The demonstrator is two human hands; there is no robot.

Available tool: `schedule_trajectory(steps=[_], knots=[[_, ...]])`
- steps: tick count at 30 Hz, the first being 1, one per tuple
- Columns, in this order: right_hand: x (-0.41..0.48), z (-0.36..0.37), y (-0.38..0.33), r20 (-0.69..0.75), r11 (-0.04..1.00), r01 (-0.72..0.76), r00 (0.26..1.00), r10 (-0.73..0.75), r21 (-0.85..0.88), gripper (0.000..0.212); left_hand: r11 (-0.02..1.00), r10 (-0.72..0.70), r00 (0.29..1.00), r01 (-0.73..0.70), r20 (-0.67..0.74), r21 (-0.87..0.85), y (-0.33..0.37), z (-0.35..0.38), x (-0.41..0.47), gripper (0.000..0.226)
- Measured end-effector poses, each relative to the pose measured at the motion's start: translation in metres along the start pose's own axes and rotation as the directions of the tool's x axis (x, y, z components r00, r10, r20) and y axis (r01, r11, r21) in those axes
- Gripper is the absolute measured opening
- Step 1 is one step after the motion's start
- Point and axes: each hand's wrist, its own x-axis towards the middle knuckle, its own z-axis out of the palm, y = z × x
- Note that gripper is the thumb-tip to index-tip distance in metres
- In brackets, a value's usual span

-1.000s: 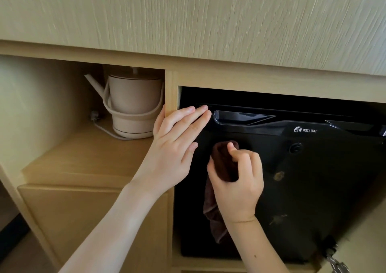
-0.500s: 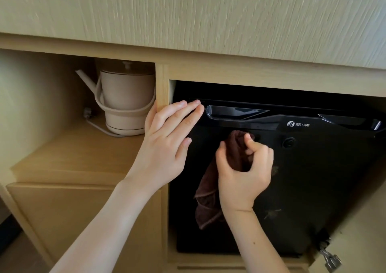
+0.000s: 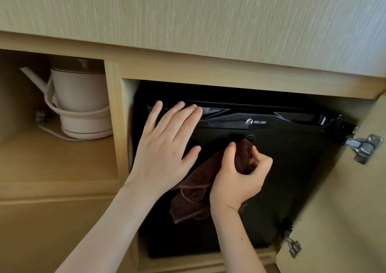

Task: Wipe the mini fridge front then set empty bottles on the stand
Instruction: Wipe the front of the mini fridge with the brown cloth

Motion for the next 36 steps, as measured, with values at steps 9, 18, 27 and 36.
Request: schedule_trajectory(steps=[9,18,27,36], knots=[[-0.002,-0.014,0.014,-0.101,0.985,-0.17,0.981,0.168,-0.014,0.024,0.997,-0.041,0.992,0.033,-0.117,-0.076,-0.002,0.009,0.004,0.052],[-0.003,-0.032,0.032,-0.147,0.945,-0.326,0.936,0.321,-0.011,0.021,0.987,-0.092,0.981,0.067,-0.171,-0.145,0.002,0.019,0.007,0.049],[0.023,-0.015,0.014,-0.09,0.994,-0.098,0.992,0.093,-0.053,0.019,0.987,-0.075,0.978,0.045,-0.196,-0.151,0.003,0.027,0.004,0.054],[0.032,-0.012,0.01,-0.063,0.998,-0.066,0.996,0.065,-0.021,0.02,0.988,-0.104,0.963,0.072,-0.247,-0.134,0.007,0.029,0.006,0.051]])
